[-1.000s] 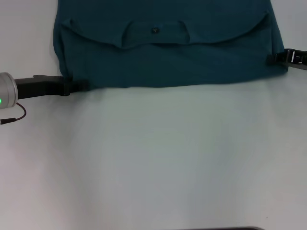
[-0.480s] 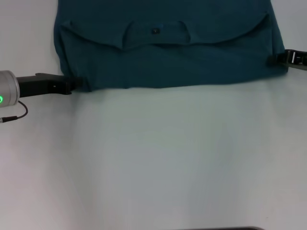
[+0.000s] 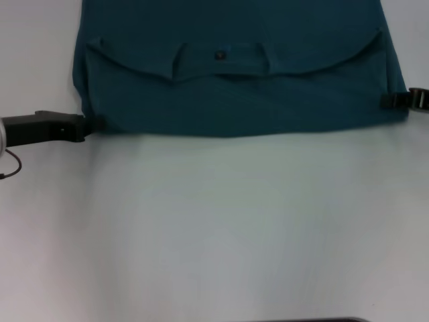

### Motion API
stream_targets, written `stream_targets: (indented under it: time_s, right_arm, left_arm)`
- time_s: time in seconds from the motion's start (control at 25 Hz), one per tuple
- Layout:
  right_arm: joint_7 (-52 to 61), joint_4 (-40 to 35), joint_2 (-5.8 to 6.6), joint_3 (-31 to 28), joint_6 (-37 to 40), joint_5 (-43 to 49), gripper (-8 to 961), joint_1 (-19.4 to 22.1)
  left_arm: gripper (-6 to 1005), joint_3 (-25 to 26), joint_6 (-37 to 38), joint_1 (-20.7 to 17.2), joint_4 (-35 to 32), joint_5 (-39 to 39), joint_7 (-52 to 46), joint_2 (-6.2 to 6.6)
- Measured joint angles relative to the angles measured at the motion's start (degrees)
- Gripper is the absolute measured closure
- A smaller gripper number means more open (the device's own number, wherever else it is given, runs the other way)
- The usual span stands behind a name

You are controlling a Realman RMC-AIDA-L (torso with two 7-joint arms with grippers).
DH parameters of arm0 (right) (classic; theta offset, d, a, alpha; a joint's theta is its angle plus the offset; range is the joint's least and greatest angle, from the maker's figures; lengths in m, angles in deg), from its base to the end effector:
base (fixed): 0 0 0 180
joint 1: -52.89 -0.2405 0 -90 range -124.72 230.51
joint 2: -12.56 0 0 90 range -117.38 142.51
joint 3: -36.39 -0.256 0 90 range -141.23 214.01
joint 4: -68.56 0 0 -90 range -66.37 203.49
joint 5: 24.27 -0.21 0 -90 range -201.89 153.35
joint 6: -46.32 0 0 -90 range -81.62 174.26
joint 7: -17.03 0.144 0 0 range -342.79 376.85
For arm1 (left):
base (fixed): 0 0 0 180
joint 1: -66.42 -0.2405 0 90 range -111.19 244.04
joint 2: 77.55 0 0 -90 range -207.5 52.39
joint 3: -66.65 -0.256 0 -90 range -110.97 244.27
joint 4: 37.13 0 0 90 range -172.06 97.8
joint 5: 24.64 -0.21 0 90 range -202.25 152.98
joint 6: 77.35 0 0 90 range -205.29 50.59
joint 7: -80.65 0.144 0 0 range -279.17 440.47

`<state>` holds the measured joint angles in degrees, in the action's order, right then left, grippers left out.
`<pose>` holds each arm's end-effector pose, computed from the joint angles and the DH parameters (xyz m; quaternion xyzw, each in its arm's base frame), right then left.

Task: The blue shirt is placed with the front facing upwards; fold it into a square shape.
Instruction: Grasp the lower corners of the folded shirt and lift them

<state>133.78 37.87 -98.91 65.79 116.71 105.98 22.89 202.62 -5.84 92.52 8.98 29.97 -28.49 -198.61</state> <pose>0.3619 0.3451 0.0476 -0.7596 0.5828 0.1556 0.2432 -0.3096 0.3410 0.0010 -0.8580 -0.4469 -0.1279 0.2186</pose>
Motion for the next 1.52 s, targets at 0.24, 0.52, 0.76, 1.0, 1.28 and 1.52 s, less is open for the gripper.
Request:
stream_targets:
  time_s: [0.24,0.52,0.76,1.0,1.28,1.52]
  right_arm:
    - [-3.63,-3.69,-0.75,-0.46,7.52,-1.82,918,4.61]
    - [-7.95,-5.57,-0.91,-3.42,16.12,-2.14,918,10.85]
    - [-11.97,-5.63,-0.74,-6.89,21.35,-2.04,918,15.8]
    - [-14.83,-5.63,0.2,-7.75,25.67,-1.72,918,19.43]
    - [-16.78,-5.41,0.21,-8.1,28.03,-0.15,918,22.08]
    - [-18.17,-5.49,-0.15,-8.46,29.33,1.37,918,23.33]
  left_arm:
    - [992,0.03,7.82,-2.54,3.3,0.06,0.25,0.33]
    - [993,0.05,17.54,-5.87,5.58,0.4,0.46,1.5]
    - [993,3.66,24.82,-8.68,5.98,0.26,1.7,1.97]
    - [992,4.69,30.02,-11.39,5.82,0.08,3.81,2.28]
    - [992,4.45,32.98,-13.28,5.46,-1.56,5.05,1.99]
    - [993,4.4,34.49,-14.68,5.2,-3.9,6.43,1.56]
